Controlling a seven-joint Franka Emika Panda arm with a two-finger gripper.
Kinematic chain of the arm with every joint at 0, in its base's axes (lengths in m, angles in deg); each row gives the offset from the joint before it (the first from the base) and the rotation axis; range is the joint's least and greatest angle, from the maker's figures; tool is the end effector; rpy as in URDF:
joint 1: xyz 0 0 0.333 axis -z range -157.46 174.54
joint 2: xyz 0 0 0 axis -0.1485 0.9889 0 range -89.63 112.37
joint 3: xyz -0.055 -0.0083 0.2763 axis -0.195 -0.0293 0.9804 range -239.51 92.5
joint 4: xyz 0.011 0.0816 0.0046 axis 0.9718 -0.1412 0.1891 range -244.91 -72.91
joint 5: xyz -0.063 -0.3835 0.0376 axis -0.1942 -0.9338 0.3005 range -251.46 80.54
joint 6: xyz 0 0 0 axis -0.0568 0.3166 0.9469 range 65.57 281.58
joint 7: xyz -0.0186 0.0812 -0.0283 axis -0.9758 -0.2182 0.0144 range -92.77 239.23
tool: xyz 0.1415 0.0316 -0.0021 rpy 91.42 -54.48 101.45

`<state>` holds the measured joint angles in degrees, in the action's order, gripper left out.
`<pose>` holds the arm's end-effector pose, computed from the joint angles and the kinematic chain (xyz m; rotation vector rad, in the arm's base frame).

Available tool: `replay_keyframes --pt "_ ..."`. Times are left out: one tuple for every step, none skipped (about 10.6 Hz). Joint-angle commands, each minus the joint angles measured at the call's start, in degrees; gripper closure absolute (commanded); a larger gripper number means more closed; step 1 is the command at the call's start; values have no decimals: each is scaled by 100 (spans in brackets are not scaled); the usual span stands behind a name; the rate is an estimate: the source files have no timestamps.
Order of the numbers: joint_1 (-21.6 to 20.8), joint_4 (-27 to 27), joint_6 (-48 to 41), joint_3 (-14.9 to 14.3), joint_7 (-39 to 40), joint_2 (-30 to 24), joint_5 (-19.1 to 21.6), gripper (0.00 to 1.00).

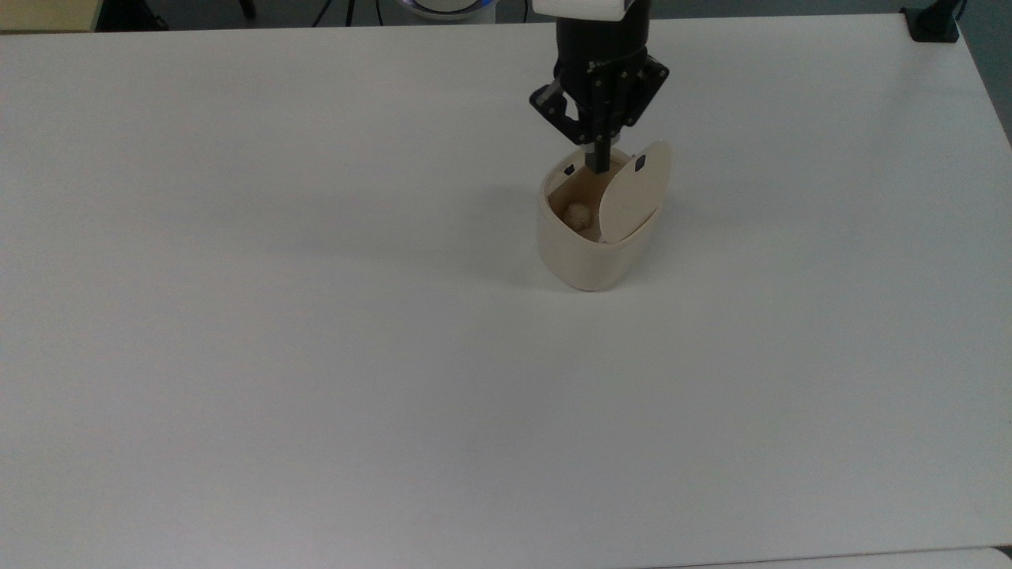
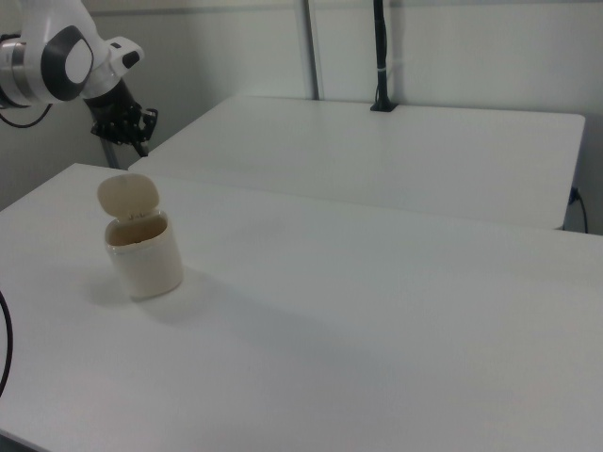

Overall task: Close the trash bin
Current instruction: 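Move the gripper over the open lid of the cream bin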

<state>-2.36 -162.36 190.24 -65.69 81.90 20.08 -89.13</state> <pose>0.6179 0.1997 0.4976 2.9845 0.7585 0.5904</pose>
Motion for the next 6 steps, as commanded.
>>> replay_keyframes --pt "-254 90 544 62 12 210 68 100" --pt "-376 90 545 62 12 246 59 100" --pt "-421 90 519 62 29 246 50 100" --pt "-430 90 466 62 47 246 24 100" --pt "-448 55 353 62 64 246 -11 100" --pt "-500 55 108 62 134 255 -72 100"
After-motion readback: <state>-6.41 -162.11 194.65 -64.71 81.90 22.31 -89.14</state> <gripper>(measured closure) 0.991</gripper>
